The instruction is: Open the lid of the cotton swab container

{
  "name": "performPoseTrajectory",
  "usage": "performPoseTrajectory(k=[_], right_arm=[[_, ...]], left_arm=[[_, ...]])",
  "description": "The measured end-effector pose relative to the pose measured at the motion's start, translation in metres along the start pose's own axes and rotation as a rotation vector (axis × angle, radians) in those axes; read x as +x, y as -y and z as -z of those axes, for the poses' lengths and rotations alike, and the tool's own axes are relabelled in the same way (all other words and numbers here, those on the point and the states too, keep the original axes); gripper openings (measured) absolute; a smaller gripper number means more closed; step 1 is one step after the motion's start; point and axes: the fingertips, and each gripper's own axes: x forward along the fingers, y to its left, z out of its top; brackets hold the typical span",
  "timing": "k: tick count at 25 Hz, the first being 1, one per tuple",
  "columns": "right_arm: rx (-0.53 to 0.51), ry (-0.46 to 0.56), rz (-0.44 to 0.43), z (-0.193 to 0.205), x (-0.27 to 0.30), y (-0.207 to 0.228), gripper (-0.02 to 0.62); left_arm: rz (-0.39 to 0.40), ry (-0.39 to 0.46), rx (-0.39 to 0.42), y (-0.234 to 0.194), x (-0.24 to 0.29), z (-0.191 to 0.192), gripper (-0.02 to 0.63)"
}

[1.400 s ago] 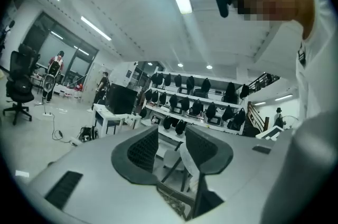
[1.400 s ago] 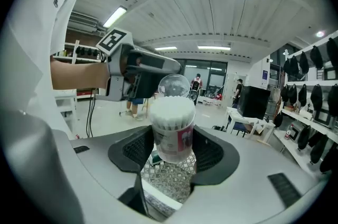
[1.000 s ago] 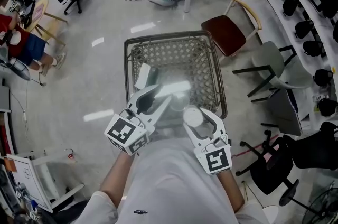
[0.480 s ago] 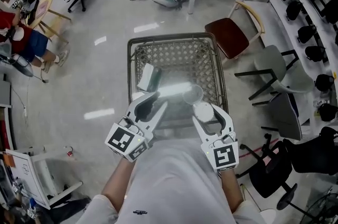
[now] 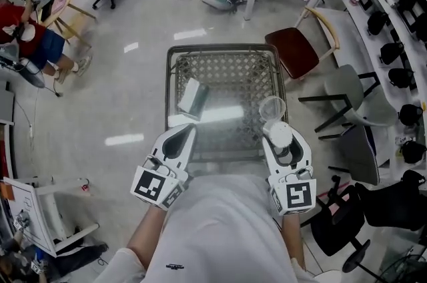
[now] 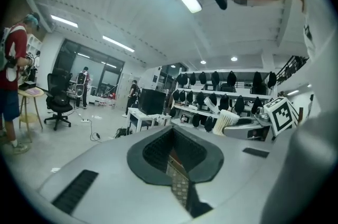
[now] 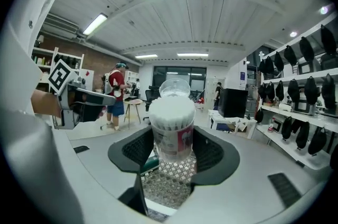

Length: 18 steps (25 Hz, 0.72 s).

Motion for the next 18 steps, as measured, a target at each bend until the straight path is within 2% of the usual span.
performPoseTrajectory(k=[8,12,18], right_arm=[[0.059,-0.001,0.087,0.009,-0.008,0.016,0.224],[0.085,-0.010,0.108,0.016,-0.009,0.017,0.224],[0.100,-0.015,0.101,0.020,-0.010,0.016,0.224]], left_arm=[[-0.049,0.014,-0.010,-0.014,-0.019,-0.006,0.003],[-0.073,0.015,0.009,-0.017,-0.024,-0.008,0.002],[-0.069,0.005,0.011,-0.014,-0.023,-0.004,0.002]])
